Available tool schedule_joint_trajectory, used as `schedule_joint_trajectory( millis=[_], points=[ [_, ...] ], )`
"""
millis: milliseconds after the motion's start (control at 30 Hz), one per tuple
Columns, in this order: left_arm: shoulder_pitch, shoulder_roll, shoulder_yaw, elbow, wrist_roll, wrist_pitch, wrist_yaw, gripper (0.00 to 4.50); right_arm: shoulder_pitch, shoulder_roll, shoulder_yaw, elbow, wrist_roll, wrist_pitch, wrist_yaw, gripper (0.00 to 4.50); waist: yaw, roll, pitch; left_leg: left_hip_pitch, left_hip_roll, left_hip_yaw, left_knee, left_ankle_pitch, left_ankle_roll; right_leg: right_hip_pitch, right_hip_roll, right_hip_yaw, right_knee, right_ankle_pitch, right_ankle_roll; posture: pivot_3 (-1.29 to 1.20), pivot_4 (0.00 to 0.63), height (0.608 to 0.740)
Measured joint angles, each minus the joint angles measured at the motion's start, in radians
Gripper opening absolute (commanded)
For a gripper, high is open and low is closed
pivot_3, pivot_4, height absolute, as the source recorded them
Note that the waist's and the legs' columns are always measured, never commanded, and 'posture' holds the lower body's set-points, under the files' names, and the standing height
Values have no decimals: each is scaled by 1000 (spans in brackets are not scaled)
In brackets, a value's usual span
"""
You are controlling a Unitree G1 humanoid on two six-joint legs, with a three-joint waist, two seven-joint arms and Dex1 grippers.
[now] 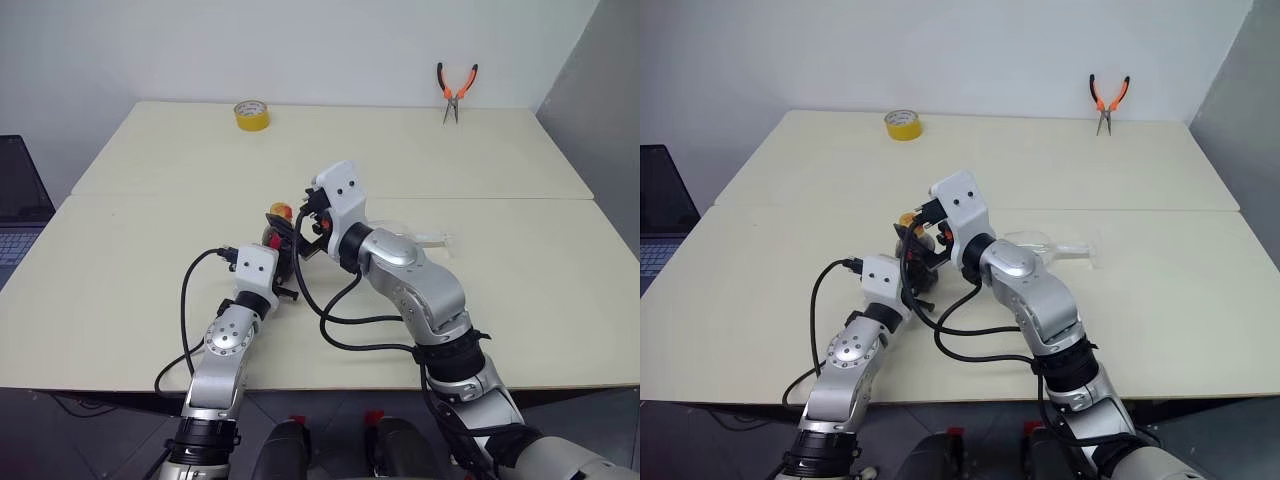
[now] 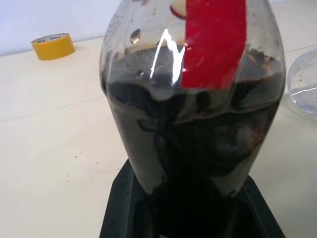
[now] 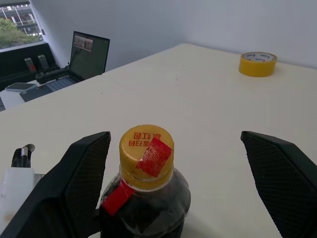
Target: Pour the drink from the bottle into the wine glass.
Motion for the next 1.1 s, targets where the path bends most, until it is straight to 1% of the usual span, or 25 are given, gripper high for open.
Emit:
schedule_joint_trajectory(
  millis=[67,200,267,333,567,667,733,900,1000,1100],
  points=[
    [0,0,0,0,0,0,0,693,1,0,3,0,1,3,5,3896,0,0,0,0,0,0,0,0,0,0,0,0,0,0,0,0,150,740],
    [0,0,0,0,0,0,0,693,4,0,14,0,2,16,22,2596,0,0,0,0,0,0,0,0,0,0,0,0,0,0,0,0,150,740],
    [-1,0,-1,1,0,0,0,693,6,0,19,0,2,21,31,1816,0,0,0,0,0,0,0,0,0,0,0,0,0,0,0,0,150,740],
    [-1,0,-1,3,0,-1,0,693,6,0,25,0,2,22,37,1242,0,0,0,0,0,0,0,0,0,0,0,0,0,0,0,0,150,740],
    [-1,0,-1,3,0,-3,0,693,6,1,24,0,2,21,37,1242,0,0,0,0,0,0,0,0,0,0,0,0,0,0,0,0,150,740],
    [-1,1,-1,3,0,-4,-1,692,20,19,0,0,22,20,38,1242,0,0,0,0,0,0,0,0,0,0,0,0,0,0,0,0,150,740],
    [-1,1,-1,4,0,-7,-3,690,36,43,-32,0,56,21,41,1242,0,0,0,0,0,0,0,0,0,0,0,0,0,0,0,0,150,740],
    [-1,1,-2,6,-1,-18,-9,687,47,45,-96,-1,179,42,58,1197,0,0,0,0,0,0,0,0,0,0,0,0,0,0,0,0,150,740],
    [-1,1,0,11,-1,-18,-7,687,48,45,-108,-1,234,50,62,1189,-1,0,0,0,0,0,0,0,0,0,0,0,0,0,0,0,150,740],
    [-1,1,0,12,-1,-18,-7,687,48,44,-109,-1,256,49,57,1189,-1,0,0,0,0,0,0,0,0,0,0,0,0,0,0,0,150,740]
  ],
)
